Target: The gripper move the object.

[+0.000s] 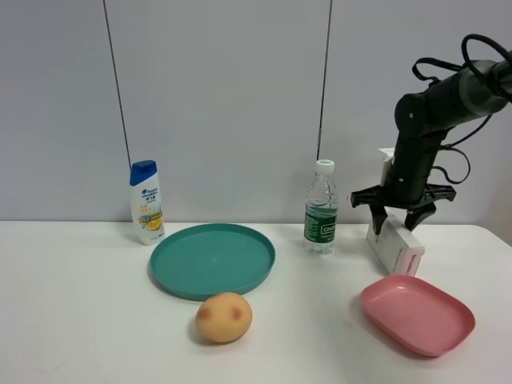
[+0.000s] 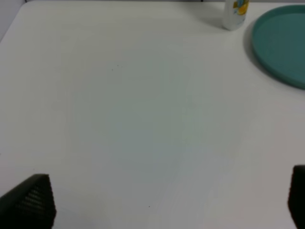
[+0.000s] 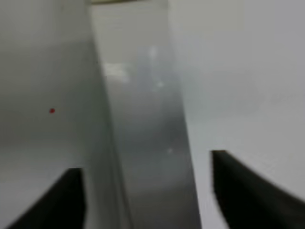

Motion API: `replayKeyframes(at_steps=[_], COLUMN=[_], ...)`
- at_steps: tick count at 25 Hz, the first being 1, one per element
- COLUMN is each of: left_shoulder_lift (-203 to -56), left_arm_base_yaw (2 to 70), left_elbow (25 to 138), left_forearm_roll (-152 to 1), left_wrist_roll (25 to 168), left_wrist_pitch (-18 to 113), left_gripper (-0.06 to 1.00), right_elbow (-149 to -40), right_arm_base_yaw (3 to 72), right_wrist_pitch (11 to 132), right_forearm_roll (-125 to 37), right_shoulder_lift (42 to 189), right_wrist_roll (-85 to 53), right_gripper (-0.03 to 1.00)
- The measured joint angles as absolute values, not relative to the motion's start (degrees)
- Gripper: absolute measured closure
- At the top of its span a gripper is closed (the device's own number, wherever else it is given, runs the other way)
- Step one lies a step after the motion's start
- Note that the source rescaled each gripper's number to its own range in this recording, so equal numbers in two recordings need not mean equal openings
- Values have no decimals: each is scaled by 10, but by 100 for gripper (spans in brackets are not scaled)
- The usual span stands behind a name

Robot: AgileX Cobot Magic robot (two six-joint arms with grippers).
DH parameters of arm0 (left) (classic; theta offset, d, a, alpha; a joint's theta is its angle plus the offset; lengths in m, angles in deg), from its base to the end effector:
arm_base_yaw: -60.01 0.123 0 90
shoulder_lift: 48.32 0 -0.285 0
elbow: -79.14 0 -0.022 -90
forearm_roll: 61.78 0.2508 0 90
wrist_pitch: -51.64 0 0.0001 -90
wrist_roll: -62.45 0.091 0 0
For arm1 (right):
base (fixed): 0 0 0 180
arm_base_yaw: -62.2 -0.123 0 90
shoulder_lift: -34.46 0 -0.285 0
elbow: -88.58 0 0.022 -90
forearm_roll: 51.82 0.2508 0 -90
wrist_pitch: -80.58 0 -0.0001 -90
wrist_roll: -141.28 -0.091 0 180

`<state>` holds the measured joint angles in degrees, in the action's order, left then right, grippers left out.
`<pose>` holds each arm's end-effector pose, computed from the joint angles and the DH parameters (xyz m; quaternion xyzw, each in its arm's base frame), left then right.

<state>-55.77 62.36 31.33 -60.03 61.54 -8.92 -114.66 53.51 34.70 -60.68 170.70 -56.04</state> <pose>-0.0073 0.0021 0.2813 -0.0248 0.8468 0.0219 0.5310 0.4743 0.0623 0.1582 0.0312 0.9806 -0.0216 0.1925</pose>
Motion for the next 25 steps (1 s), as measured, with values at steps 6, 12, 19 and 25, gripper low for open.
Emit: replayKeyframes(at_steps=[6, 12, 19, 25], left_shoulder_lift=[-558, -558, -558, -558], left_arm_base_yaw=[624, 624, 624, 624], left_elbow=[313, 313, 313, 313], left_forearm_roll=[-600, -600, -600, -600], left_wrist_roll=[615, 615, 615, 615], left_wrist_pitch=[-89, -89, -89, -89], left_gripper=[-6, -6, -6, -6], right_elbow=[-1147, -1147, -1147, -1147], right_arm_base_yaw=[535, 535, 534, 528], right_wrist_pitch=[354, 331, 263, 257], right_forearm_roll=[-621, -620, -619, -636], right_shoulder_lift=[1707, 1685, 1555, 1418], right_wrist_roll=[-560, -560, -525, -502], right_gripper=[14, 12, 12, 12])
